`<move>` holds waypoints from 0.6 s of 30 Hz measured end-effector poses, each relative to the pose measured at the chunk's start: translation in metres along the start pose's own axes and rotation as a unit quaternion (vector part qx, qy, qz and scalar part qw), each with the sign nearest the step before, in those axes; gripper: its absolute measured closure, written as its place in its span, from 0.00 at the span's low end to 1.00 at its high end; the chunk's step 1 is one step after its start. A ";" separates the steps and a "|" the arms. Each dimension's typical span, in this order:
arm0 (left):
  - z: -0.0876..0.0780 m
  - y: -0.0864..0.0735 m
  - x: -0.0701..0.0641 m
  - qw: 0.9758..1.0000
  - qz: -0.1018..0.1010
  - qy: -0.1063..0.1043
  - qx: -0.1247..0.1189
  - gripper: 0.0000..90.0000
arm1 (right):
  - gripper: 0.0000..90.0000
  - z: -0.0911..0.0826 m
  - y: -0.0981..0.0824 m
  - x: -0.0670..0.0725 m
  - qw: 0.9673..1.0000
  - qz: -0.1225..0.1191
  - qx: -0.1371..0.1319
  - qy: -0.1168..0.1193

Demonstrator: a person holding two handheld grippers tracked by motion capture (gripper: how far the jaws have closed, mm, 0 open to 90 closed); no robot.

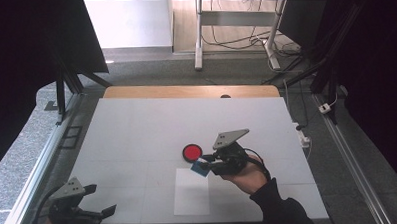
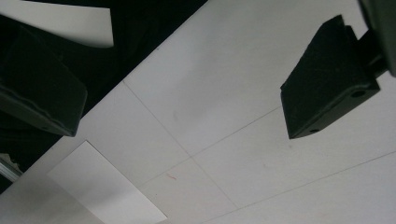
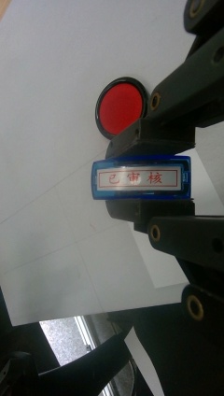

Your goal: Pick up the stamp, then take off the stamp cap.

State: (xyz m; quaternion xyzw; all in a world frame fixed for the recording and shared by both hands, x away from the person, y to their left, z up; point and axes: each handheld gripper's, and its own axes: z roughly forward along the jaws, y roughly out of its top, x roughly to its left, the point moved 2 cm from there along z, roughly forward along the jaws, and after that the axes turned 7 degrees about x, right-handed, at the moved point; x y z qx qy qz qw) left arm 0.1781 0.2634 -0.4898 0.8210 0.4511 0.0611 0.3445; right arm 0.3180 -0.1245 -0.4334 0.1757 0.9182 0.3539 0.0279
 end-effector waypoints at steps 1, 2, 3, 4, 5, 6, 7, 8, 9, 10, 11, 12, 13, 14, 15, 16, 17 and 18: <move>0.000 0.000 0.000 1.000 0.000 0.000 0.000 0.01 | 0.79 0.001 0.001 0.001 1.000 0.001 -0.001 0.002; 0.000 0.000 0.000 1.000 0.001 0.000 0.000 0.01 | 0.79 0.001 0.001 0.001 1.000 -0.001 0.000 0.004; 0.000 0.000 0.000 1.000 0.001 -0.001 0.000 0.01 | 0.79 0.001 0.001 0.001 1.000 -0.001 0.000 0.004; 0.000 0.000 0.000 1.000 0.001 -0.001 0.001 0.01 | 0.79 0.002 0.002 0.002 1.000 -0.002 0.000 0.004; 0.000 0.000 0.000 1.000 0.001 -0.001 0.001 0.01 | 0.79 0.003 0.003 0.002 1.000 -0.002 -0.002 0.006; 0.000 0.000 0.000 1.000 0.001 -0.002 0.000 0.01 | 0.79 0.003 0.003 0.003 1.000 -0.004 -0.001 0.006; 0.000 0.000 0.000 1.000 0.001 -0.003 -0.001 0.01 | 0.79 0.003 0.004 0.004 1.000 -0.004 -0.002 0.007; 0.000 0.000 0.000 1.000 0.000 -0.005 -0.001 0.01 | 0.79 0.003 0.005 0.004 1.000 -0.004 -0.002 0.008; 0.000 0.000 0.000 1.000 -0.001 -0.008 -0.001 0.01 | 0.79 0.003 0.005 0.005 1.000 -0.006 -0.002 0.008; 0.000 0.000 0.000 1.000 -0.001 -0.011 -0.001 0.01 | 0.79 0.004 0.006 0.006 1.000 -0.007 -0.004 0.011; 0.000 0.000 0.000 1.000 -0.003 -0.012 -0.001 0.01 | 0.79 0.004 0.006 0.007 1.000 -0.008 -0.004 0.013; 0.000 0.001 0.001 1.000 -0.004 -0.013 -0.001 0.01 | 0.79 0.004 0.007 0.007 1.000 -0.011 -0.004 0.011; 0.000 0.001 0.001 1.000 -0.002 -0.017 -0.005 0.01 | 0.79 0.003 0.007 0.009 1.000 -0.013 -0.005 0.014; 0.000 0.002 0.000 1.000 0.000 -0.021 -0.007 0.01 | 0.79 0.003 0.007 0.009 1.000 -0.013 -0.005 0.014; -0.001 0.003 0.000 1.000 0.002 -0.024 -0.006 0.01 | 0.79 0.003 0.008 0.009 1.000 -0.015 -0.005 0.013; -0.001 0.004 0.000 1.000 0.004 -0.029 -0.006 0.01 | 0.79 0.002 0.008 0.009 1.000 -0.015 -0.006 0.015; -0.002 0.006 -0.001 0.999 0.007 -0.035 -0.006 0.02 | 0.79 0.002 0.009 0.009 1.000 -0.015 -0.008 0.016; -0.002 0.008 -0.002 0.999 0.011 -0.044 -0.007 0.02 | 0.79 0.002 0.009 0.010 1.000 -0.016 -0.009 0.016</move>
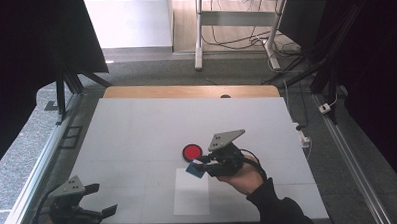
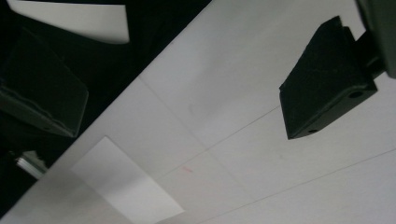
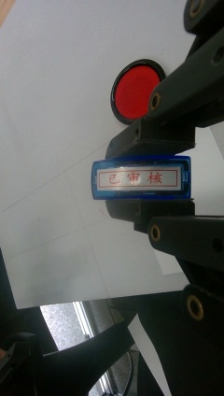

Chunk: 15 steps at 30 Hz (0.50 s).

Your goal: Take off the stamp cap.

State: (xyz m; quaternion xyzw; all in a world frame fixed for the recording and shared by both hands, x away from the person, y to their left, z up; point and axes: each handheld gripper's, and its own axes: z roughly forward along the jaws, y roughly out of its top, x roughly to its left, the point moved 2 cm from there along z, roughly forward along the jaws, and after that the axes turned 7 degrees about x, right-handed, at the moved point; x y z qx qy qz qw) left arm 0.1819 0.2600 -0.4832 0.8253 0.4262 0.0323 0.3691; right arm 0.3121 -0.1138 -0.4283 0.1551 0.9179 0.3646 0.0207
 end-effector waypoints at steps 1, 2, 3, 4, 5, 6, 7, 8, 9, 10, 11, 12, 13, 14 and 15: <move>0.001 0.002 -0.001 1.000 0.004 -0.008 -0.003 0.02 | 0.79 0.000 0.000 0.001 1.000 0.001 0.000 0.001; 0.002 0.004 -0.002 1.000 0.012 -0.015 -0.008 0.02 | 0.79 0.000 0.000 0.001 1.000 0.000 0.000 0.002; 0.003 0.006 -0.003 1.000 0.019 -0.018 -0.008 0.01 | 0.79 0.000 0.001 0.001 1.000 -0.002 0.000 0.001; 0.005 0.009 -0.004 1.000 0.024 -0.018 -0.008 0.01 | 0.79 0.000 0.001 0.002 1.000 -0.003 0.000 0.001; 0.007 0.011 -0.004 0.999 0.033 -0.016 -0.008 0.00 | 0.79 0.000 0.001 0.002 1.000 -0.003 0.000 0.003; 0.008 0.013 -0.005 0.999 0.043 -0.013 -0.009 0.00 | 0.79 0.000 0.001 0.003 1.000 -0.002 -0.001 0.003; 0.010 0.016 -0.006 0.999 0.051 -0.009 -0.011 0.00 | 0.79 0.000 0.001 0.003 1.000 -0.002 0.000 0.003; 0.012 0.018 -0.006 0.998 0.057 -0.007 -0.012 0.00 | 0.79 0.000 0.002 0.004 1.000 -0.001 -0.001 0.005; 0.013 0.020 -0.006 0.998 0.059 -0.011 -0.015 0.00 | 0.79 0.000 0.002 0.004 1.000 -0.003 -0.001 0.004; 0.015 0.022 -0.006 0.998 0.060 -0.017 -0.017 0.00 | 0.79 0.000 0.002 0.004 1.000 -0.003 -0.001 0.004; 0.016 0.024 -0.006 0.998 0.059 -0.021 -0.018 0.00 | 0.79 0.000 0.002 0.004 1.000 -0.004 -0.002 0.004; 0.017 0.026 -0.005 0.998 0.060 -0.023 -0.020 0.00 | 0.79 0.000 0.002 0.004 1.000 -0.005 -0.003 0.003; 0.019 0.028 -0.005 0.998 0.061 -0.024 -0.020 0.00 | 0.79 0.000 0.002 0.004 1.000 -0.006 -0.002 0.003; 0.020 0.029 -0.005 0.997 0.063 -0.028 -0.021 0.00 | 0.79 -0.001 0.002 0.004 1.000 -0.006 -0.002 0.003; 0.022 0.030 -0.005 0.997 0.062 -0.032 -0.019 0.00 | 0.79 -0.001 0.002 0.004 1.000 -0.006 -0.002 0.003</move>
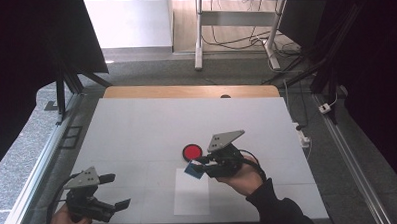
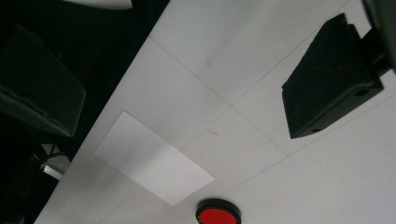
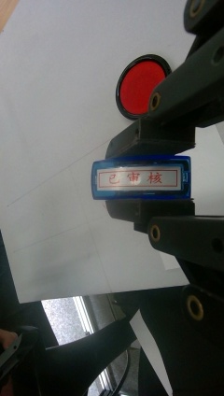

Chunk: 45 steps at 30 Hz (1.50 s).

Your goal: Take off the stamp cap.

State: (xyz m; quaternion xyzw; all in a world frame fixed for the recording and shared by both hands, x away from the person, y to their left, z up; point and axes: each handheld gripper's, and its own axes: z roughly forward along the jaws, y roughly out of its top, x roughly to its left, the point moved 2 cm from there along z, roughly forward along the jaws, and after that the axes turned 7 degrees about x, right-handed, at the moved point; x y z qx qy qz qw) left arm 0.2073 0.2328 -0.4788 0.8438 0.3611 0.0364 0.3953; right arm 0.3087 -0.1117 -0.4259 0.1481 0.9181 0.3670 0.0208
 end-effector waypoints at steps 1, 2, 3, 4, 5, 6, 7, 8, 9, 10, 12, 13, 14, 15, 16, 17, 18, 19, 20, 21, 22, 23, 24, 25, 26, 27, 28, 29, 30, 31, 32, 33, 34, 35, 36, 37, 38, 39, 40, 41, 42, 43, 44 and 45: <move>0.002 0.001 0.000 1.000 -0.001 -0.004 0.004 0.00 | 0.79 0.000 0.000 0.000 1.000 0.001 0.000 0.000; 0.004 0.001 -0.001 1.000 -0.001 -0.007 0.006 0.00 | 0.79 0.000 0.000 0.000 1.000 0.001 0.000 0.000; 0.006 0.002 -0.001 1.000 0.000 -0.009 0.012 0.00 | 0.79 0.000 0.000 0.000 1.000 0.000 0.000 0.000; 0.008 0.003 -0.001 1.000 0.003 -0.009 0.018 0.00 | 0.79 0.000 0.000 0.000 1.000 0.001 0.000 0.001; 0.009 0.004 -0.001 1.000 0.006 -0.009 0.020 0.00 | 0.79 0.000 0.000 0.000 1.000 0.001 -0.001 0.001; 0.011 0.005 -0.001 1.000 0.007 -0.011 0.021 0.00 | 0.79 0.000 0.000 0.000 1.000 0.004 -0.001 0.002; 0.012 0.007 -0.001 1.000 0.008 -0.012 0.022 0.00 | 0.79 0.000 0.000 0.000 1.000 0.004 -0.001 0.002; 0.013 0.009 -0.001 1.000 0.011 -0.012 0.023 0.00 | 0.79 0.000 0.000 -0.001 1.000 0.005 -0.002 0.003; 0.014 0.011 -0.001 1.000 0.013 -0.013 0.021 0.00 | 0.79 0.000 0.000 -0.001 1.000 0.005 -0.002 0.003; 0.015 0.013 -0.002 1.000 0.013 -0.015 0.019 0.00 | 0.79 -0.001 0.000 -0.001 1.000 0.006 -0.002 0.003; 0.017 0.017 -0.002 1.000 0.014 -0.020 0.016 0.00 | 0.79 -0.001 0.000 0.000 1.000 0.005 -0.003 0.003; 0.018 0.019 -0.002 1.000 0.014 -0.022 0.015 0.00 | 0.79 -0.001 0.000 0.000 1.000 0.005 -0.004 0.003; 0.020 0.021 -0.002 0.999 0.015 -0.024 0.015 0.00 | 0.79 -0.002 0.000 0.000 1.000 0.004 -0.005 0.003; 0.022 0.023 -0.002 0.999 0.013 -0.027 0.014 0.00 | 0.79 -0.002 0.000 0.000 1.000 0.003 -0.005 0.004; 0.023 0.024 -0.002 0.999 0.014 -0.031 0.015 0.00 | 0.79 -0.002 0.000 0.000 1.000 0.002 -0.005 0.004; 0.025 0.026 -0.002 0.999 0.013 -0.034 0.016 0.00 | 0.79 -0.003 0.001 0.000 1.000 0.001 -0.006 0.005; 0.026 0.028 -0.002 0.999 0.014 -0.036 0.015 0.00 | 0.79 -0.003 0.001 0.000 1.000 -0.001 -0.005 0.004; 0.028 0.030 -0.002 0.999 0.015 -0.037 0.015 0.00 | 0.79 -0.004 0.001 0.000 1.000 -0.002 -0.006 0.005; 0.029 0.032 -0.003 0.999 0.016 -0.039 0.015 0.00 | 0.79 -0.004 0.001 0.000 1.000 -0.003 -0.007 0.004; 0.031 0.034 -0.003 0.999 0.018 -0.040 0.016 0.00 | 0.79 -0.004 0.001 0.000 1.000 -0.003 -0.008 0.004; 0.032 0.036 -0.003 0.999 0.020 -0.041 0.015 0.00 | 0.79 -0.005 0.001 0.001 1.000 -0.004 -0.008 0.004; 0.034 0.038 -0.003 0.999 0.022 -0.042 0.014 0.00 | 0.79 -0.005 0.002 0.001 1.000 -0.005 -0.008 0.004; 0.035 0.040 -0.003 0.999 0.025 -0.044 0.014 0.00 | 0.79 -0.005 0.002 0.001 1.000 -0.007 -0.008 0.004; 0.036 0.042 -0.003 0.999 0.027 -0.045 0.014 0.00 | 0.79 -0.005 0.002 0.001 1.000 -0.007 -0.009 0.004; 0.038 0.044 -0.003 0.998 0.030 -0.044 0.012 0.00 | 0.79 -0.005 0.002 0.001 1.000 -0.006 -0.008 0.005; 0.039 0.046 -0.003 0.998 0.033 -0.046 0.013 0.00 | 0.79 -0.005 0.002 0.002 1.000 -0.008 -0.007 0.004; 0.040 0.048 -0.004 0.998 0.036 -0.049 0.014 0.00 | 0.79 -0.006 0.002 0.002 1.000 -0.009 -0.007 0.004; 0.042 0.050 -0.004 0.998 0.039 -0.051 0.013 0.00 | 0.79 -0.006 0.002 0.002 1.000 -0.008 -0.007 0.004; 0.043 0.052 -0.004 0.998 0.043 -0.052 0.014 0.00 | 0.79 -0.007 0.003 0.002 1.000 -0.010 -0.007 0.005; 0.045 0.055 -0.004 0.997 0.044 -0.056 0.014 0.00 | 0.79 -0.007 0.003 0.002 1.000 -0.012 -0.008 0.005; 0.046 0.057 -0.004 0.997 0.046 -0.060 0.012 0.00 | 0.79 -0.008 0.003 0.002 1.000 -0.010 -0.008 0.005; 0.048 0.059 -0.005 0.997 0.046 -0.063 0.012 0.00 | 0.79 -0.008 0.003 0.002 1.000 -0.010 -0.008 0.007; 0.049 0.061 -0.005 0.997 0.049 -0.064 0.013 0.00 | 0.79 -0.008 0.003 0.002 1.000 -0.010 -0.010 0.007; 0.051 0.063 -0.005 0.997 0.052 -0.063 0.012 0.00 | 0.79 -0.009 0.003 0.002 1.000 -0.010 -0.010 0.008; 0.053 0.065 -0.005 0.997 0.053 -0.062 0.013 0.00 | 0.79 -0.009 0.004 0.002 1.000 -0.011 -0.011 0.009; 0.054 0.067 -0.005 0.996 0.055 -0.063 0.013 0.00 | 0.79 -0.009 0.004 0.002 1.000 -0.010 -0.011 0.009; 0.056 0.069 -0.006 0.996 0.058 -0.062 0.010 0.00 | 0.79 -0.009 0.004 0.002 1.000 -0.010 -0.012 0.010; 0.059 0.071 -0.006 0.996 0.061 -0.062 0.010 0.00 | 0.79 -0.009 0.004 0.002 1.000 -0.009 -0.012 0.012; 0.061 0.073 -0.006 0.996 0.065 -0.064 0.009 0.00 | 0.79 -0.009 0.003 0.002 1.000 -0.008 -0.013 0.014; 0.064 0.075 -0.006 0.995 0.070 -0.068 0.010 0.00 | 0.79 -0.009 0.003 0.002 1.000 -0.007 -0.013 0.016; 0.067 0.077 -0.007 0.995 0.074 -0.071 0.010 0.00 | 0.79 -0.008 0.003 0.002 1.000 -0.007 -0.010 0.016; 0.069 0.079 -0.008 0.994 0.078 -0.073 0.013 0.00 | 0.79 -0.008 0.003 0.002 1.000 -0.007 -0.011 0.016; 0.072 0.081 -0.009 0.994 0.083 -0.075 0.015 0.00 | 0.79 -0.008 0.003 0.002 1.000 -0.007 -0.011 0.016; 0.075 0.083 -0.010 0.993 0.088 -0.075 0.018 0.00 | 0.79 -0.008 0.003 0.002 1.000 -0.008 -0.011 0.016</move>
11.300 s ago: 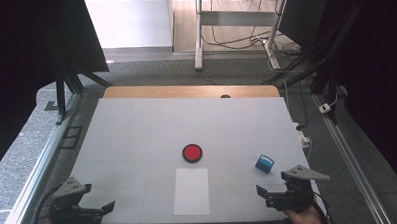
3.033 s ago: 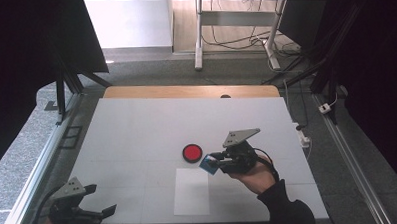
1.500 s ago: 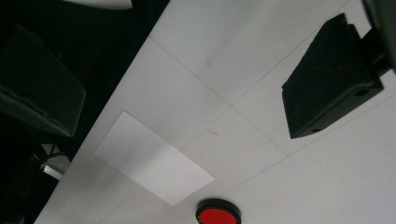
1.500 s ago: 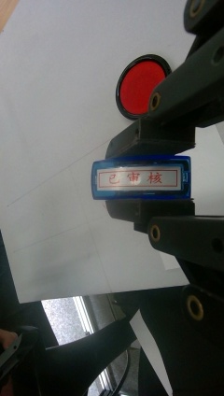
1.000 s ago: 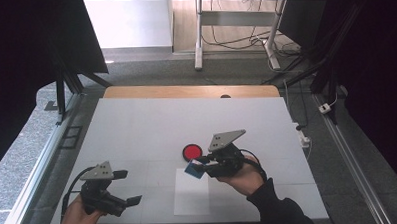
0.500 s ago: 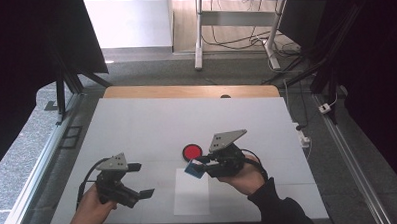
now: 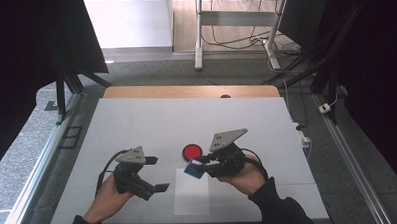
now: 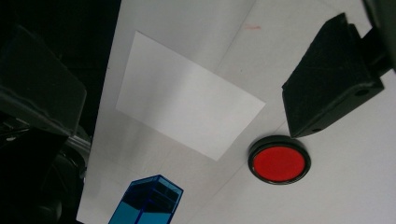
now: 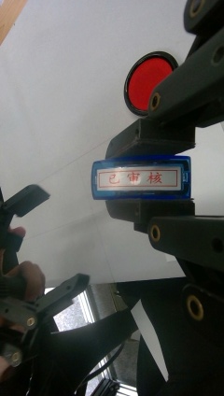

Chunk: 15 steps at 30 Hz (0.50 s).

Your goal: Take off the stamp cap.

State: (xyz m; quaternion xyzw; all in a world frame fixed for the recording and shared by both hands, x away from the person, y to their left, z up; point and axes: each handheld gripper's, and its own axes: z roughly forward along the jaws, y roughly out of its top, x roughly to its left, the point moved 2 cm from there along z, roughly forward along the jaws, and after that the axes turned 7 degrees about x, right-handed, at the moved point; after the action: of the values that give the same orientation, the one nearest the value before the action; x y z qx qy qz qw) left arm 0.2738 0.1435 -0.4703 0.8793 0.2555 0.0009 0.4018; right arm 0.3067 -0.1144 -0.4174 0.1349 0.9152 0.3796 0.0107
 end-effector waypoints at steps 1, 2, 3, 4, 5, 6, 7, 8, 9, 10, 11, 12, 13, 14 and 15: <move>0.003 0.002 0.000 1.000 0.006 0.001 0.003 0.00 | 0.79 0.000 0.000 0.000 1.000 0.000 -0.002 0.000; 0.005 0.004 0.000 1.000 0.009 0.001 0.005 0.00 | 0.79 -0.001 0.001 0.000 1.000 -0.003 -0.005 0.001; 0.008 0.006 0.001 1.000 0.009 0.000 0.008 0.00 | 0.79 -0.001 0.001 0.000 1.000 -0.004 -0.005 0.003; 0.010 0.008 0.000 1.000 0.010 -0.005 0.010 0.00 | 0.79 -0.002 0.001 0.000 1.000 -0.005 -0.007 0.003; 0.013 0.009 0.000 1.000 0.017 -0.008 0.014 0.00 | 0.79 -0.002 0.001 0.000 1.000 -0.003 -0.008 0.005; 0.015 0.010 0.000 1.000 0.024 -0.007 0.016 0.00 | 0.79 -0.002 0.001 0.001 1.000 -0.002 -0.008 0.006; 0.017 0.012 0.000 0.999 0.028 -0.008 0.019 0.00 | 0.79 -0.001 0.000 0.001 1.000 -0.003 -0.008 0.007; 0.020 0.013 0.000 0.999 0.032 -0.012 0.020 0.00 | 0.79 -0.001 0.000 0.001 1.000 -0.004 -0.007 0.008; 0.021 0.014 0.000 0.999 0.037 -0.017 0.021 0.00 | 0.79 -0.001 0.000 0.002 1.000 -0.004 -0.007 0.009; 0.023 0.015 0.001 0.999 0.040 -0.023 0.021 0.00 | 0.79 -0.001 0.001 0.002 1.000 -0.004 -0.006 0.009; 0.025 0.016 0.001 0.998 0.044 -0.031 0.022 0.00 | 0.79 0.000 0.001 0.002 1.000 -0.005 -0.007 0.011; 0.027 0.017 0.002 0.998 0.049 -0.033 0.024 0.00 | 0.79 0.000 0.001 0.003 1.000 -0.007 -0.007 0.013; 0.030 0.019 0.002 0.998 0.052 -0.036 0.024 0.00 | 0.79 0.000 0.001 0.003 1.000 -0.009 -0.007 0.015; 0.032 0.021 0.002 0.997 0.057 -0.040 0.024 0.00 | 0.79 0.000 0.002 0.004 1.000 -0.009 -0.008 0.015; 0.034 0.022 0.003 0.997 0.062 -0.041 0.025 0.00 | 0.79 0.000 0.002 0.005 1.000 -0.011 -0.008 0.017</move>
State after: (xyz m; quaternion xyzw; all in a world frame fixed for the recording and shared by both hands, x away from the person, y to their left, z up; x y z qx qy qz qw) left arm 0.2932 0.1085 -0.4781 0.9024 0.1839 -0.0167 0.3893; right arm 0.3026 -0.1118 -0.4153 0.1183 0.9136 0.3890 0.0007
